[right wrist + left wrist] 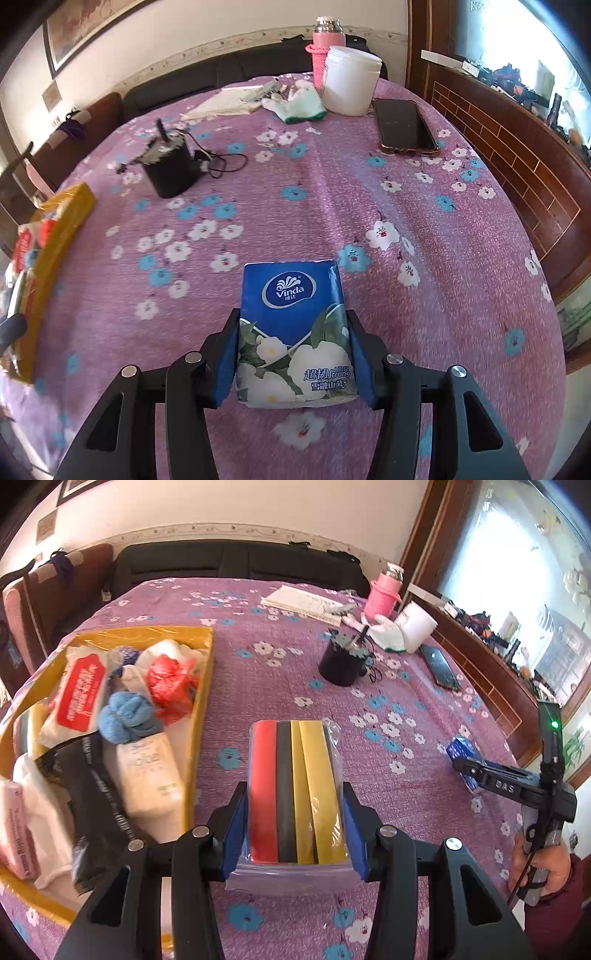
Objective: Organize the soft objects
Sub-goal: 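Carry both packs over the yellow tray and release the Vinda pack from the right gripper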
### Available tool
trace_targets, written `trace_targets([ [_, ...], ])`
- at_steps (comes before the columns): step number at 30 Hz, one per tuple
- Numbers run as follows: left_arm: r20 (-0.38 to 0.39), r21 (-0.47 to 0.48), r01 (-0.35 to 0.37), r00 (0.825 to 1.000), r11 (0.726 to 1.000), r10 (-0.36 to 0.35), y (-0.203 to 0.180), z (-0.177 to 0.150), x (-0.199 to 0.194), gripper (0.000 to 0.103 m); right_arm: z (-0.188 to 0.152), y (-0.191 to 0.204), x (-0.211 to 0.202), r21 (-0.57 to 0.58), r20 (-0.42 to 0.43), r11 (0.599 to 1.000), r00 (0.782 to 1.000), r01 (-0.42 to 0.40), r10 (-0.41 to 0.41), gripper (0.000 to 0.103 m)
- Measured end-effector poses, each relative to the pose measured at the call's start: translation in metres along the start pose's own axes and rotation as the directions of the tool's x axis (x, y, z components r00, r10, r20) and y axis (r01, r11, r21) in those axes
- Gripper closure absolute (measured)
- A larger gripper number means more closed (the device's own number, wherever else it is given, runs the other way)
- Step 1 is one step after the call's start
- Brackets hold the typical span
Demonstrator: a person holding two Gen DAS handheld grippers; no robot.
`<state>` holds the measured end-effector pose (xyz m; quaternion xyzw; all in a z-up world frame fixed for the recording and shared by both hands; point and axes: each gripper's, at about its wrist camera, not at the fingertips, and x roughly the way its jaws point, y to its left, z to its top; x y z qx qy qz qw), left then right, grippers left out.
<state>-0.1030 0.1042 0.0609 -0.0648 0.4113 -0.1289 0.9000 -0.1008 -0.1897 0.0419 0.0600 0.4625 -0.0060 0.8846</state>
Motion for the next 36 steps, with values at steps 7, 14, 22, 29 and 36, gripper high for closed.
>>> trace_targets([
  [7,0.056,-0.011,-0.043,0.997,0.999,0.044,0.013,0.001,-0.023,0.057,-0.004,0.029,-0.024,-0.028,0.027,0.996,0.996,-0.082,0.083,0.046],
  [14,0.081,-0.048,-0.083,0.993,0.995,0.086,0.035,0.000,-0.036,0.057,-0.004,0.080,-0.034,-0.130,0.038,0.982,0.989,-0.136,0.142,0.046],
  [22,0.097,-0.097,-0.116,0.987,0.988,0.125,0.059,-0.004,-0.045,0.057,-0.004,0.124,-0.037,-0.213,0.027,0.961,0.982,-0.177,0.187,0.046],
  [29,0.101,-0.136,-0.118,0.986,0.984,0.132,0.080,-0.006,-0.048,0.057,-0.004,0.157,-0.036,-0.270,0.010,0.941,0.977,-0.203,0.214,0.046],
  [36,0.118,-0.183,-0.110,0.984,0.977,0.133,0.104,-0.008,-0.060,0.057,-0.006,0.194,-0.034,-0.330,-0.013,0.913,0.968,-0.240,0.250,0.046],
])
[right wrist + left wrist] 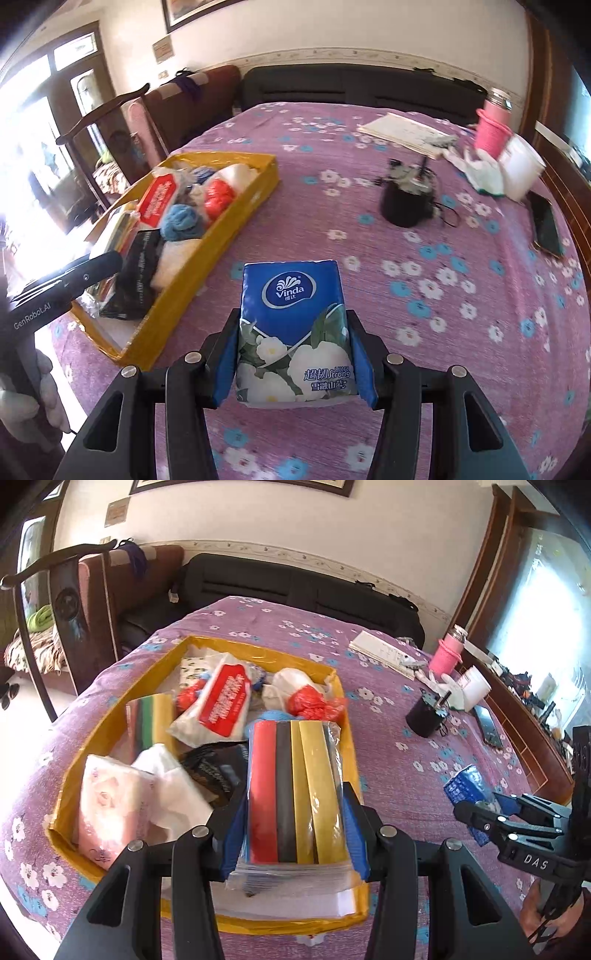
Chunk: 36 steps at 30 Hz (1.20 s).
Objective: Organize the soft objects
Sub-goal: 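Carry both packs over the yellow tray and release the Vinda pack from the right gripper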
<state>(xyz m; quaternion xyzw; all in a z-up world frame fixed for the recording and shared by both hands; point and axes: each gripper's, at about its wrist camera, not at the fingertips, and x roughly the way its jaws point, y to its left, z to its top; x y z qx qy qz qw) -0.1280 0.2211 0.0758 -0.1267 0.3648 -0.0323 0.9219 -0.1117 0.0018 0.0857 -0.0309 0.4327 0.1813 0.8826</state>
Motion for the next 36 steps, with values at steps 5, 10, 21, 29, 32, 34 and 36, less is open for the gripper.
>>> trace_targets([
  [5,0.034,-0.044,-0.018,0.999,0.999,0.020,0.027,0.004,-0.018,0.057,0.010,0.029,0.011,-0.055,-0.007,0.997,0.998,-0.057,0.057,0.046],
  [10,0.065,-0.100,-0.056,0.996,0.993,0.062,0.059,0.008,-0.033,0.057,0.017,0.067,0.019,-0.131,-0.013,0.982,0.991,-0.135,0.135,0.046],
  [21,0.027,-0.170,-0.046,0.998,0.984,0.052,0.098,0.001,-0.023,0.057,0.038,0.120,0.055,-0.233,-0.051,0.957,0.985,-0.175,0.168,0.046],
  [29,-0.009,-0.124,-0.004,1.000,0.992,0.003,0.085,-0.003,-0.006,0.057,0.058,0.130,0.084,-0.225,-0.093,0.957,0.982,-0.182,0.165,0.046],
  [32,-0.014,-0.117,0.004,1.000,0.993,-0.006,0.086,-0.005,-0.003,0.057,0.066,0.133,0.086,-0.235,-0.083,0.956,0.983,-0.178,0.162,0.046],
  [34,-0.017,-0.107,0.015,1.000,0.994,-0.017,0.084,-0.008,-0.003,0.057,0.071,0.136,0.085,-0.240,-0.075,0.955,0.984,-0.176,0.163,0.046],
  [36,-0.021,-0.094,0.019,1.000,0.995,-0.022,0.082,-0.009,-0.003,0.057,0.080,0.139,0.086,-0.246,-0.069,0.953,0.984,-0.175,0.163,0.046],
])
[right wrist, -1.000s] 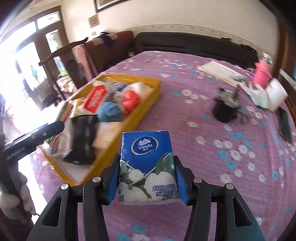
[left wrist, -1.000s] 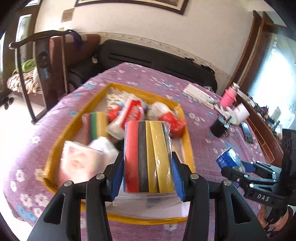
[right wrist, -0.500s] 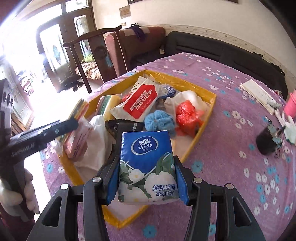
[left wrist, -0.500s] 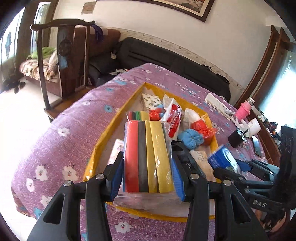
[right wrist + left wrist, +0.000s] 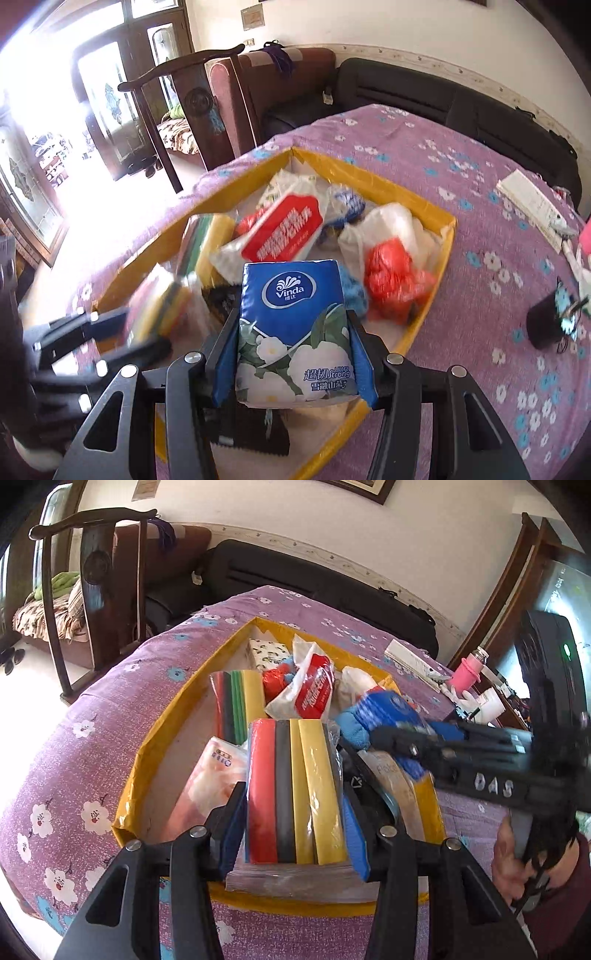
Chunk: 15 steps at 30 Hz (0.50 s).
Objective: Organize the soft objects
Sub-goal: 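Carry both packs over the yellow tray and release the Vinda pack from the right gripper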
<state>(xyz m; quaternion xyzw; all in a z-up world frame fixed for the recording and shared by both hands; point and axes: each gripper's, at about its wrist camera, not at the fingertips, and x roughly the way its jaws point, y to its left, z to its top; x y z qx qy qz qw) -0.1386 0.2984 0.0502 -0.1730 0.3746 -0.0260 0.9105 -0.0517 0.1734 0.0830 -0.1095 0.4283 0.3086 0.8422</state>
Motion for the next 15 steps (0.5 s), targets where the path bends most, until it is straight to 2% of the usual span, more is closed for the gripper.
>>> trace_targets([
  [5,-0.014,0.054,-0.040,0.999,0.998,0.040,-0.008,-0.004,0.007,0.056,0.016,0.005,0.010,-0.001,-0.014,1.000,1.000,-0.018,0.018,0.046],
  [9,0.001,0.048,-0.031,1.000,0.998,0.031,-0.006,-0.005,0.007,0.055,0.034,0.014,0.023,-0.003,-0.029,0.999,0.998,-0.050,0.050,0.046],
  [15,0.029,0.079,-0.061,0.998,0.995,0.059,-0.014,-0.015,0.005,0.054,0.075,0.024,0.059,0.059,-0.084,0.982,0.980,-0.177,0.182,0.046],
])
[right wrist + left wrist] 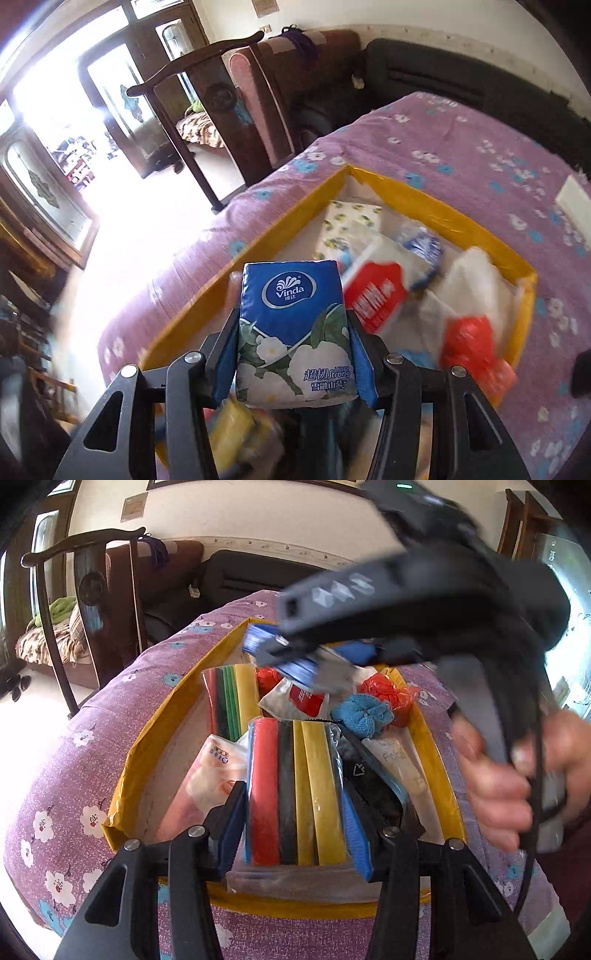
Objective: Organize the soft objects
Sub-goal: 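Carry both packs over the yellow tray and release the Vinda pack from the right gripper, then lower the coloured-strip pack into the tray and open the left gripper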
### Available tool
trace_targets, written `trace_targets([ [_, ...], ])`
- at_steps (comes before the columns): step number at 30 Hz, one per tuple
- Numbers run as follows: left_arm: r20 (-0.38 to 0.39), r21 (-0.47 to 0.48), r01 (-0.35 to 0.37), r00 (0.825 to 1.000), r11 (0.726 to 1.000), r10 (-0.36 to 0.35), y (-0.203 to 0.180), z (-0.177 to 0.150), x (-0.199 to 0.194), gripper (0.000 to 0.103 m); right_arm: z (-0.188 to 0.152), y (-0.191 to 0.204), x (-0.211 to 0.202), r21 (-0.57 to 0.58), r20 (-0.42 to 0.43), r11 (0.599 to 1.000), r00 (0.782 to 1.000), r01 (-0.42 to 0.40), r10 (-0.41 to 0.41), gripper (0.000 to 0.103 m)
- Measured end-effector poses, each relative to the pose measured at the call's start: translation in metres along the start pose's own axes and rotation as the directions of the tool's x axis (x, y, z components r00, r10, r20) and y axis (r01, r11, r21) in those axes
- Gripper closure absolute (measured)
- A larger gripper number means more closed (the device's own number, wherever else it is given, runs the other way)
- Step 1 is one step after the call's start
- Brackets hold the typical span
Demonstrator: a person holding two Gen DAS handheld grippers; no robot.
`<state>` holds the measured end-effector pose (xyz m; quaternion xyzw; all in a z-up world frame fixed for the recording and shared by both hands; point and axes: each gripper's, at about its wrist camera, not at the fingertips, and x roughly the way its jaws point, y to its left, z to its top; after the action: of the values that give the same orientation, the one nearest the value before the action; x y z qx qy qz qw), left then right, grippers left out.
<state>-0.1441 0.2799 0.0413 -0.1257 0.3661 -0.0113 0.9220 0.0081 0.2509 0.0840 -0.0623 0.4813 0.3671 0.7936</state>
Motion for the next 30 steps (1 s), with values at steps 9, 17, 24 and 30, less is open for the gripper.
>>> trace_targets([
  [9,0.003,0.003,0.005,1.000,1.000,-0.005,-0.002,-0.003,-0.004,0.054,0.038,-0.012,0.052,0.094,-0.072,0.995,0.997,-0.024,0.031,0.045],
  [17,0.005,0.009,0.006,1.000,1.000,-0.006,-0.006,-0.003,-0.006,0.054,0.050,-0.020,0.066,0.057,-0.060,0.990,0.991,0.126,-0.123,0.046],
  [24,0.000,-0.023,0.040,0.999,0.999,-0.040,0.004,0.001,-0.008,0.054,0.043,-0.011,0.037,0.006,0.001,0.989,0.989,0.147,-0.147,0.029],
  [30,-0.012,-0.038,0.036,0.999,0.999,-0.037,0.008,0.006,-0.008,0.054,0.019,-0.013,-0.054,0.002,0.186,0.989,0.972,0.149,-0.146,0.011],
])
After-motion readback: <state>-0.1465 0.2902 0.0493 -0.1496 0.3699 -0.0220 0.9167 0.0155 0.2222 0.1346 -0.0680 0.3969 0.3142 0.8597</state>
